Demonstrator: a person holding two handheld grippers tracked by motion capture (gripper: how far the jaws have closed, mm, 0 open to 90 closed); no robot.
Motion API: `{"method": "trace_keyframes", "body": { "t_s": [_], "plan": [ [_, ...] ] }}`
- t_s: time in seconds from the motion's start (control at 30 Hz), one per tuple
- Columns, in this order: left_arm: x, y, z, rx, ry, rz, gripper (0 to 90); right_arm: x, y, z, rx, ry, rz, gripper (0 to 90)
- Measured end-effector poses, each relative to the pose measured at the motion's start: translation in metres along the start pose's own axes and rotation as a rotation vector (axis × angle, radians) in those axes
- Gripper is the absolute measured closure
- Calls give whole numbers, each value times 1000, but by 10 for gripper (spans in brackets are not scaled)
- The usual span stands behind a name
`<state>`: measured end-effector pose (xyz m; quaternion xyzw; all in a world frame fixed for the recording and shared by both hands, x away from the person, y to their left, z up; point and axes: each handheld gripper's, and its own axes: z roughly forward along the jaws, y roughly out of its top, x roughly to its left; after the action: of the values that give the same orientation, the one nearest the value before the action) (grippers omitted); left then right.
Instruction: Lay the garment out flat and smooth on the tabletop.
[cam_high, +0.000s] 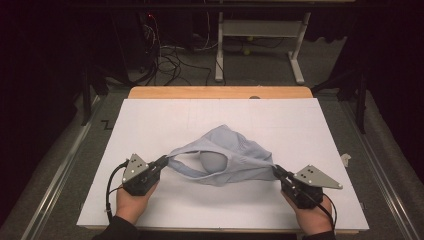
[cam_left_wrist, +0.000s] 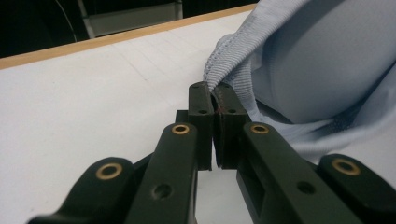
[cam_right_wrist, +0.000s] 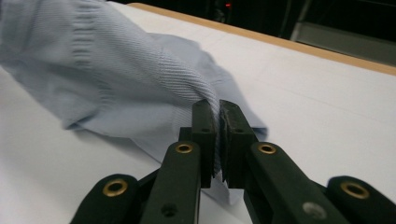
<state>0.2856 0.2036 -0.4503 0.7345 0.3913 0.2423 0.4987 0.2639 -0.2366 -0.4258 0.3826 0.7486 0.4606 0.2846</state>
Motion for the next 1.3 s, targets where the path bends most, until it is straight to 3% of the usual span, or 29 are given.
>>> {"method": "trace_keyframes", "body": {
  "t_s": [0.07,0.1,0.13,0.3,0.37,0.4,0.43,0.47,0.5,0.6,0.77,0.87,1.0,1.13,1.2,1.3],
  "plan": [
    [3,-1,-1,-2,8,-15,833,10,-1,4,14,39,-18,865],
    [4,-2,-1,0,10,-23,831,23,-1,10,35,80,-65,864],
    [5,-2,-1,0,11,-28,831,23,-1,10,35,80,-65,864],
    [5,-4,0,4,16,-29,829,57,-4,26,96,194,-147,862],
    [5,-5,0,4,18,-27,828,78,-7,33,129,262,-206,861],
    [5,-5,0,4,18,-27,828,96,-10,38,164,308,-260,861],
    [5,-5,0,5,20,-28,828,96,-10,38,164,308,-260,861],
    [5,-5,0,5,20,-27,828,114,-13,43,200,355,-316,861],
    [5,-5,0,4,21,-28,828,114,-13,43,200,355,-316,861],
    [5,-5,0,1,21,-32,808,135,-19,50,240,417,-374,861],
    [6,-4,-3,-25,11,-39,771,150,-23,55,281,452,-408,859],
    [4,-2,-6,-56,21,-48,619,149,-23,56,281,462,-405,859],
    [-9,10,-18,-168,44,-19,519,150,-23,56,281,460,-405,859],
    [-29,28,-29,-275,23,13,413,149,-23,57,282,464,-406,859],
    [-38,35,-29,-282,-6,33,368,149,-23,57,282,463,-408,859],
    [-50,41,-18,-235,-42,51,294,149,-23,57,283,462,-406,859]
  ]
}}
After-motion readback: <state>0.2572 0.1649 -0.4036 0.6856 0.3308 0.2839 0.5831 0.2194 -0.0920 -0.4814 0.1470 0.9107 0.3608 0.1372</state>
